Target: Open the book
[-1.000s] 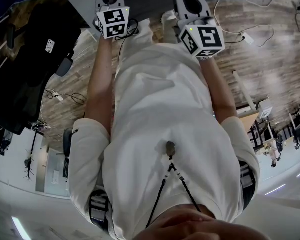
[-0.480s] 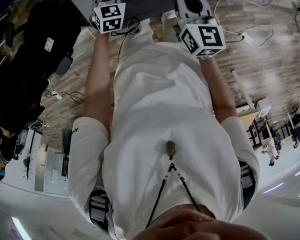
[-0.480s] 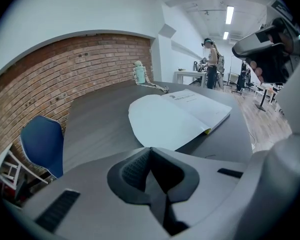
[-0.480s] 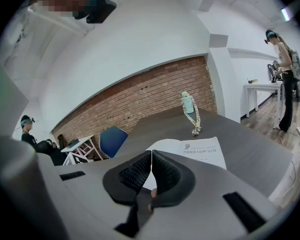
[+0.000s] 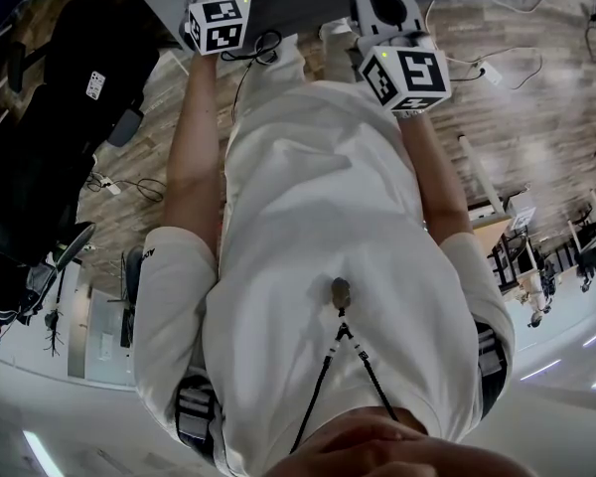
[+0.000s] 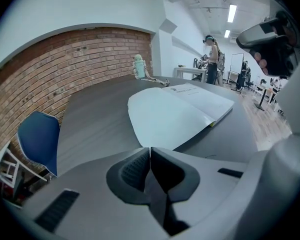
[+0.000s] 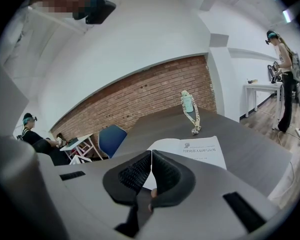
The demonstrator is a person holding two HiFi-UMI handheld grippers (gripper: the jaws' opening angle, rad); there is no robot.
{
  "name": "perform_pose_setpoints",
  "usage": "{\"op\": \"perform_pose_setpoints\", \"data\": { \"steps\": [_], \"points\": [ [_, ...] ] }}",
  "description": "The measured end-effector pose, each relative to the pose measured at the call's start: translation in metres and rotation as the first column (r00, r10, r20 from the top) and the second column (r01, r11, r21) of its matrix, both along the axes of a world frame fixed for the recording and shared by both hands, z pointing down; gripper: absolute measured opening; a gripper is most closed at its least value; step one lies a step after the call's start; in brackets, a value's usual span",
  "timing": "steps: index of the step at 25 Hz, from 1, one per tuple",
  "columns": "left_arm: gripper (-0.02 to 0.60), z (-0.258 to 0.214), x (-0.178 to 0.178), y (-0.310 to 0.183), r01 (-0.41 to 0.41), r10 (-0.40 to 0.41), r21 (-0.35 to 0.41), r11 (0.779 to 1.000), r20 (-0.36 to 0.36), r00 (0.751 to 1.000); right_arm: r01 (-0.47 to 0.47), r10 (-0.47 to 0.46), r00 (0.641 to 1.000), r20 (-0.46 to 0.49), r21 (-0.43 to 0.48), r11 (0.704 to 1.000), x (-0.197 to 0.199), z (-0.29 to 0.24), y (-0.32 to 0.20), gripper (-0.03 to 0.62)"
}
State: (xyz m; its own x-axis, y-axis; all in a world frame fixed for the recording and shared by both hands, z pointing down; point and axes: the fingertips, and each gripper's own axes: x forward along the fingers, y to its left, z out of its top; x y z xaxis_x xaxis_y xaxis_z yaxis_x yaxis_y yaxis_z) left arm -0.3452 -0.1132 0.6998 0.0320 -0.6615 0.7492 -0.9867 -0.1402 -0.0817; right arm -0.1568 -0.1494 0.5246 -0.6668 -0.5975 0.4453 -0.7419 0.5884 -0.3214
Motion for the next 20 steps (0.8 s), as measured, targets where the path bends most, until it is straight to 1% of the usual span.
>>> {"op": "perform_pose_setpoints", "data": {
  "steps": [4,8,11,12,13,14,16,20],
  "points": [
    [0.025,0.005,0.001,0.000,0.018,-0.018,-0.012,1.000,0.008,1.000,0.005,-0.005,1.000,-0.003,0.001,1.000,0.001,-0.001,0.001,0.037],
    [0.025,0.009,-0.003,0.004,0.045,-0.044,-0.011,0.999,0.056,0.997,0.014,-0.014,1.000,-0.005,0.005,1.000,0.004,-0.004,0.003,0.037],
    [0.030,0.009,-0.003,0.009,0.050,-0.050,-0.004,0.999,0.046,0.998,0.020,-0.020,1.000,-0.005,0.006,1.000,0.006,-0.005,0.003,0.037],
    [0.051,0.008,-0.002,0.011,0.055,-0.055,-0.004,0.998,0.037,0.998,0.023,-0.023,1.000,-0.004,0.006,1.000,0.009,-0.005,0.003,0.037],
    [0.116,0.006,0.000,0.012,0.062,-0.062,-0.004,0.998,0.025,0.998,0.025,-0.025,1.000,-0.004,0.007,1.000,0.012,-0.006,0.003,0.037],
    [0.131,0.003,0.003,0.014,0.071,-0.071,-0.003,0.997,0.014,0.997,0.028,-0.028,1.000,-0.004,0.008,1.000,0.015,-0.008,0.003,0.037],
    [0.132,-0.005,0.007,0.017,0.094,-0.094,0.011,0.996,0.002,0.996,0.036,-0.036,0.999,-0.001,0.013,0.999,0.023,-0.012,0.004,0.037],
    [0.129,-0.030,0.020,0.019,0.130,-0.130,0.063,0.990,0.003,0.992,0.051,-0.051,0.999,0.009,0.026,0.998,0.036,-0.021,0.004,0.037]
  ]
}}
